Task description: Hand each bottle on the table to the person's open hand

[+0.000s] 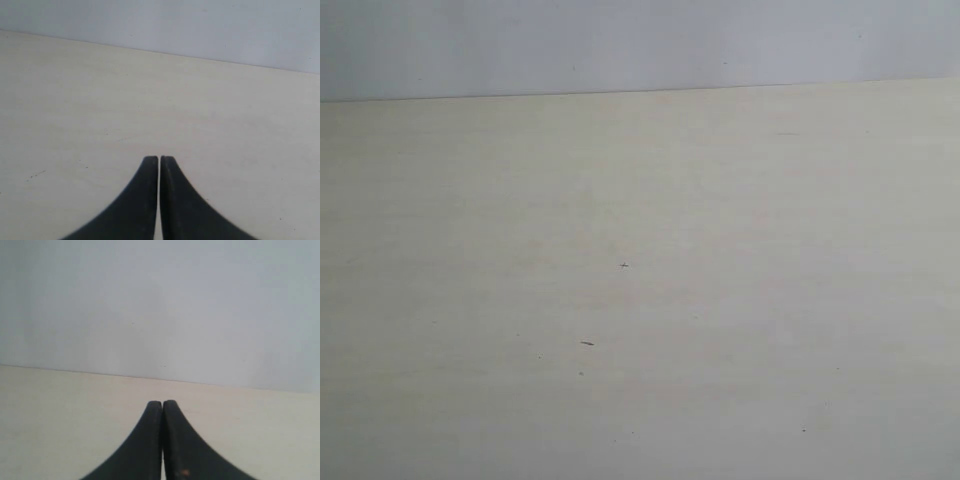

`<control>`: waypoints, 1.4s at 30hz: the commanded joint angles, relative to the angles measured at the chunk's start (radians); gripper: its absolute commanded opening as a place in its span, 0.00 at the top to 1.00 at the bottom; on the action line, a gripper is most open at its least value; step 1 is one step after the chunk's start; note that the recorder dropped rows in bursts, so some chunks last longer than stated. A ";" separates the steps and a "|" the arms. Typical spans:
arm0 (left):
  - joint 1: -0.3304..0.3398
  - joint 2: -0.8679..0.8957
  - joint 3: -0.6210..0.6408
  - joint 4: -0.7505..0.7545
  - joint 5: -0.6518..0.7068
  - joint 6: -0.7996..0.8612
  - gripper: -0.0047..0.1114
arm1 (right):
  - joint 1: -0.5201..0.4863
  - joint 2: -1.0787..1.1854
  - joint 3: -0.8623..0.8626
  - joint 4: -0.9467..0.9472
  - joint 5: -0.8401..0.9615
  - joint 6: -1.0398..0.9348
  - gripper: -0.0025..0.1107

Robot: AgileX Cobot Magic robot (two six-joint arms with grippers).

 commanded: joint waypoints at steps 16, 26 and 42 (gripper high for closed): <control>0.004 -0.006 0.004 -0.006 -0.005 -0.004 0.92 | -0.166 -0.250 0.008 -0.011 0.129 -0.008 0.98; 0.004 -0.006 0.004 -0.006 -0.005 -0.004 0.92 | -0.166 -0.332 0.012 -0.263 0.275 0.285 0.98; 0.004 -0.006 0.004 -0.006 -0.005 -0.004 0.92 | -0.166 -0.349 0.156 -0.323 0.346 0.336 0.98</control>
